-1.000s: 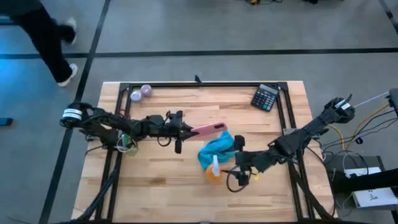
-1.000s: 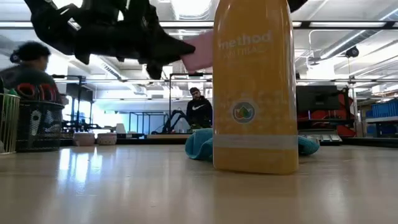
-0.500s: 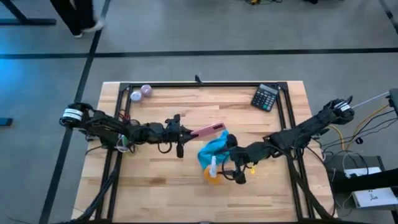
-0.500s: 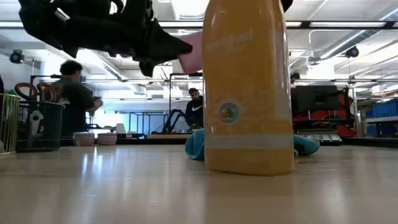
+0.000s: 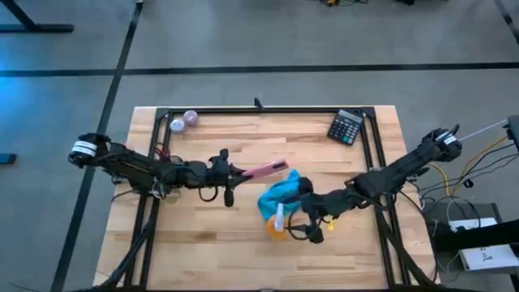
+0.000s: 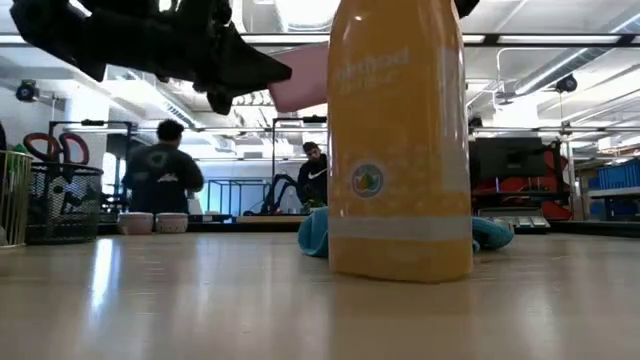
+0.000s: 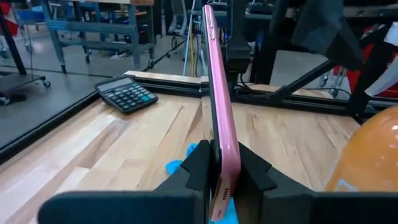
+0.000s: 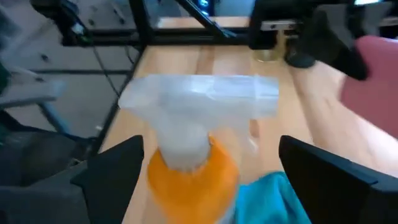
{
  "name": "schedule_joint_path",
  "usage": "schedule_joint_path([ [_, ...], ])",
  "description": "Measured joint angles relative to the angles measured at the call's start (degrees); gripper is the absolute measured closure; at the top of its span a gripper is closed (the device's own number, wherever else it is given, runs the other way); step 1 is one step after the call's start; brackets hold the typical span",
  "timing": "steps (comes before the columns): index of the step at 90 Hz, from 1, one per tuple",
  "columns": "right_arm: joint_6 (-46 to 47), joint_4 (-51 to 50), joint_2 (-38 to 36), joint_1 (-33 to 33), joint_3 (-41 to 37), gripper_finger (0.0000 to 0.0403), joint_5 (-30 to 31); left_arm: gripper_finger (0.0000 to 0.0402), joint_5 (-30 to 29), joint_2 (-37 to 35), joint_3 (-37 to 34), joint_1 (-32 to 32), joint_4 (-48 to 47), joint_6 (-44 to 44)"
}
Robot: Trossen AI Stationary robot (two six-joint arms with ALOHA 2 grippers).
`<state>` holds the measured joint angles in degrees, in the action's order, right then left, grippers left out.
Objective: Apply microfiber cloth
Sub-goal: Spray the pink cellphone with the orange spray bottle
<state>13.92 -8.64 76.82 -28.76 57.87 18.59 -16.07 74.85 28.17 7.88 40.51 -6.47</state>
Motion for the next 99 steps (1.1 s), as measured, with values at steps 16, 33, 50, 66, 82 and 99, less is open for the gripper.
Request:
schedule_joint_path([
  [16, 6.20, -0.85, 0.00, -3.35, 0.59, 0.0048, 5.69, 0.0379, 0.15, -0.13, -0.18, 0.02, 0.03, -0.01],
  [33, 7.51, 0.57, 1.50, -3.93, 0.14, 0.0046, 7.26, 0.0379, 0.15, 0.22, -0.20, 0.02, -0.58, -0.05],
  [50, 8.11, 0.36, 2.60, -3.45, 0.13, 0.0014, 11.52, 0.0379, 0.18, 0.22, -0.20, 0.02, -1.12, -1.34],
  [66, 5.93, 0.88, 2.60, -3.47, 0.13, 0.0011, 11.52, 0.0379, 0.17, 0.49, -0.20, 0.02, -1.42, -1.77],
  [82, 3.76, 3.61, 5.93, -3.10, 0.11, 0.0011, 12.00, 0.0379, 0.17, 1.12, -0.20, 0.02, -1.55, -2.35],
  [99, -0.40, 8.23, 9.49, -3.10, 1.03, 0.0011, 14.55, 0.0379, 0.17, 1.27, -0.20, 0.02, -1.52, -3.24],
])
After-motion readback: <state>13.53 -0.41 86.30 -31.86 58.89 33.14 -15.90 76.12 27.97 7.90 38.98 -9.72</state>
